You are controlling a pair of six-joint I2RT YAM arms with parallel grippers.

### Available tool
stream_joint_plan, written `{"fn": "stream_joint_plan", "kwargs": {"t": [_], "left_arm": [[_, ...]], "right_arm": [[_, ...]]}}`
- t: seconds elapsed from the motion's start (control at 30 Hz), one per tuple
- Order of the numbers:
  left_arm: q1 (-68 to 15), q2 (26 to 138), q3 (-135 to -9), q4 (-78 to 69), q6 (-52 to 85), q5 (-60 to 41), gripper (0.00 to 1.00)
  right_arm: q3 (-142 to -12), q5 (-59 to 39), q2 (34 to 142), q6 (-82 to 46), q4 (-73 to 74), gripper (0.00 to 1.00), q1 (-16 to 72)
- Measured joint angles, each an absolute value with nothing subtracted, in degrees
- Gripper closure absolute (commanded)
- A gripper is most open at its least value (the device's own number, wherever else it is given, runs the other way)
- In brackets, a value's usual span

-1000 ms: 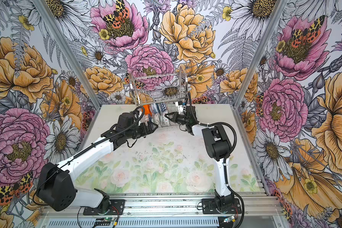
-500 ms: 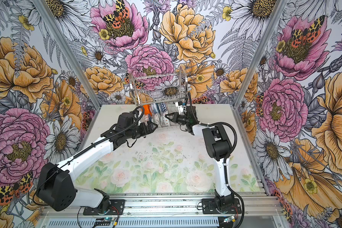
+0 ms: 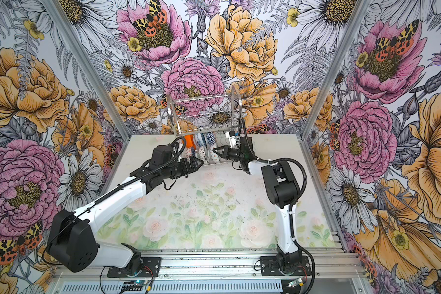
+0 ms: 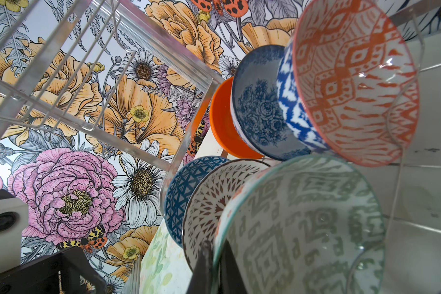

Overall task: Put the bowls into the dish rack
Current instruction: 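Hold the green-patterned bowl in the rack slot with the right gripper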

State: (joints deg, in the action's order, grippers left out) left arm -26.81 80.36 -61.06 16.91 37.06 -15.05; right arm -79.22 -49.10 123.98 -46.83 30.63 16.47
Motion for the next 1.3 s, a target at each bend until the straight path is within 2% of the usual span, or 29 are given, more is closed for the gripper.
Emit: {"fn": "stream_joint_plan", "kwargs": {"t": [0.37, 0.63, 1.0, 1.3], "left_arm": [[-26.79, 80.36, -61.06, 16.91, 37.08, -15.05, 0.01], [-26.81, 80.36, -61.06, 16.91, 37.08, -15.05, 0.01], [-26.74, 80.36, -61.06, 16.91, 37.08, -15.05, 0.01], [-26.74, 80.36, -61.06, 16.91, 37.08, -15.05, 0.01]], "right_arm": [[-78.91, -49.12, 123.76, -45.91, 30.68, 1.0, 16.58], [-78.67, -48.75, 123.55, -45.12, 30.65, 0.95, 16.97], [-78.02, -48.6, 123.46, -45.04, 30.41, 0.82, 17.08], [-77.73, -48.75, 123.46, -45.39, 30.2, 0.79, 17.08]]}}
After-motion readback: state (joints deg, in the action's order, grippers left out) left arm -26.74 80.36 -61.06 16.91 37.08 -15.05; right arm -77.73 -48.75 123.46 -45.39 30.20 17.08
